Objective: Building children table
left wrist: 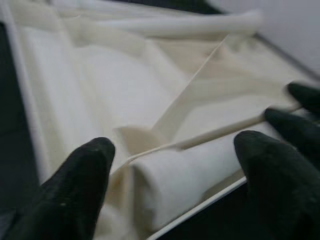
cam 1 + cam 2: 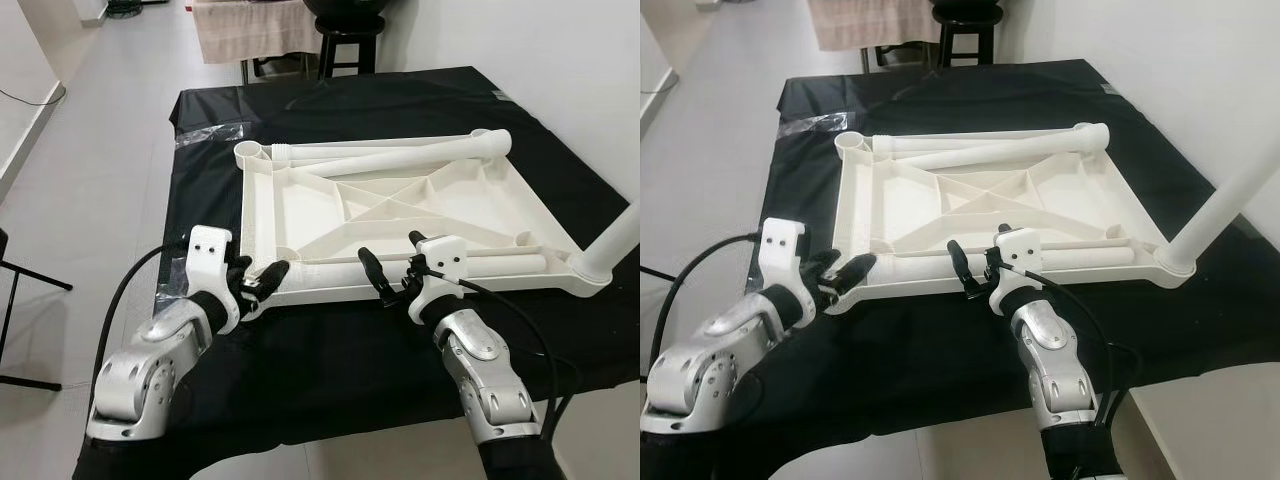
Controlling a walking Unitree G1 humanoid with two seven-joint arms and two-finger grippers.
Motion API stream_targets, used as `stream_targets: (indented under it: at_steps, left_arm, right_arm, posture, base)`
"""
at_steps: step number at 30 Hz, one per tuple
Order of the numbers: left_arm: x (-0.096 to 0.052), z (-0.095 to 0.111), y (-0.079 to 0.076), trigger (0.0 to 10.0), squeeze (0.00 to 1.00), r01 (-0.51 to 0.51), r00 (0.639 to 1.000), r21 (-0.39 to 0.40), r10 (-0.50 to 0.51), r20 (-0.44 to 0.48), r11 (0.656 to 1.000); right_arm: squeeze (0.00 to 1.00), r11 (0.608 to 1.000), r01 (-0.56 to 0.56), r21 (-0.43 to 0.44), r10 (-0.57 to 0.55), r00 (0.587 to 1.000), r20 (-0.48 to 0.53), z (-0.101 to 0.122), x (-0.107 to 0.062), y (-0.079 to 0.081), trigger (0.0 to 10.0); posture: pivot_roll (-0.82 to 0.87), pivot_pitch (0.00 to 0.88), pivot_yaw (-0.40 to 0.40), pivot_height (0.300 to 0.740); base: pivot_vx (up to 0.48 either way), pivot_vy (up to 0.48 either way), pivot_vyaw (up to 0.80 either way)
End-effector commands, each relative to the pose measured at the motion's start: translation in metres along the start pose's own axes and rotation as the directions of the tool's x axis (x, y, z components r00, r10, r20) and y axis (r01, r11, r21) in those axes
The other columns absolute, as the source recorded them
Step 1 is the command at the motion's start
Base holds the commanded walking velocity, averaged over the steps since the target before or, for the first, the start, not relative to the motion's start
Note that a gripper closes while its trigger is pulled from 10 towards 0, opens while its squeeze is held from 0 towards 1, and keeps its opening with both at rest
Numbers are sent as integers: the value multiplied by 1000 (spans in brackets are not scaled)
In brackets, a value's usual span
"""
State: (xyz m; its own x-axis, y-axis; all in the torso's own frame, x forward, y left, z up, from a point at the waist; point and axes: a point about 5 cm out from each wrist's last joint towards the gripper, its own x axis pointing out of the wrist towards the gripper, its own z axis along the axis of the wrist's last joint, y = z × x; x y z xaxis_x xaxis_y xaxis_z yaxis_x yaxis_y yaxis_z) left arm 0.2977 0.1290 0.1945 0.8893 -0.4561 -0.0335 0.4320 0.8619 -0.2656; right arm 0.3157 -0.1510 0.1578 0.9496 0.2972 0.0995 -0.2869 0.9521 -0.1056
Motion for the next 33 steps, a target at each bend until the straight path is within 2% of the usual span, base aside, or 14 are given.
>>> stream_targets:
  at_steps: [1,2,3,4,5,7,8,10,14,18,24,26,33]
  left_arm:
    - [2,-9,-2,10000,1000,17,998,-67,-21,-53,998]
    - [5,-10,-5,10000,118,28,997,-121,-36,-68,992]
    - [5,-10,-5,10000,118,28,997,-121,-36,-68,992]
    - [9,-12,-9,10000,0,44,993,-202,-65,-96,978]
    - [9,-12,-9,10000,0,44,993,-202,-65,-96,978]
    - [10,-15,-10,10000,0,36,988,-270,-75,-135,962]
    - [10,-15,-10,10000,0,36,988,-270,-75,-135,962]
    - [10,-18,-7,10000,0,-10,982,-298,-46,-181,954]
    - [9,-18,-3,10000,0,-58,979,-281,-1,-204,958]
    - [10,-11,-2,10000,0,-93,981,-261,44,-189,961]
    - [11,-3,-3,10000,0,-113,983,-285,64,-174,952]
    - [10,2,-3,10000,0,-127,982,-262,84,-170,957]
    - [7,-13,-1,10000,0,-163,968,-314,91,-232,935]
  right_arm:
    - [0,1000,6,-9,-6,1000,-5,-2,0,-2,10000]
    - [0,1000,6,-12,-6,1000,-6,-2,0,-2,10000]
    - [0,1000,6,-12,-6,1000,-6,-2,0,-2,10000]
    - [0,1000,6,-15,-6,1000,-7,-2,-1,-2,10000]
    - [0,1000,6,-15,-6,1000,-7,-2,-1,-2,10000]
    - [0,1000,7,-17,-8,1000,-8,-2,-1,-3,10000]
    - [0,1000,7,-17,-8,1000,-8,-2,-1,-3,10000]
    - [0,1000,9,-18,-9,1000,-11,-2,-2,-4,10000]
    - [0,1000,10,-18,-10,1000,-13,-2,-2,-4,10000]
    - [0,1000,11,-17,-11,1000,-15,-3,-3,-4,10000]
    - [0,1000,10,-16,-10,1000,-16,-3,-3,-4,10000]
    - [0,1000,9,-15,-9,1000,-18,-3,-3,-4,10000]
    - [0,1000,8,-13,-8,1000,-21,-4,-3,-4,10000]
  posture:
    - [-22,154,-30,740]
    - [-27,154,-28,740]
    - [-27,154,-28,740]
    - [-31,156,-25,740]
    - [-31,156,-25,740]
    - [-30,158,-25,740]
    - [-30,158,-25,740]
    - [-31,160,-24,740]
    - [-31,162,-26,740]
    - [-30,162,-26,740]
    - [-31,164,-26,740]
    - [-30,165,-25,740]
    - [-32,168,-26,740]
  base:
    - [0,0,0]
    - [0,0,0]
    - [0,0,0]
    - [0,0,0]
    - [0,0,0]
    - [0,0,0]
    - [0,0,0]
    - [0,0,0]
    - [0,0,0]
    - [0,0,0]
    - [0,0,0]
    - [0,0,0]
    - [0,0,0]
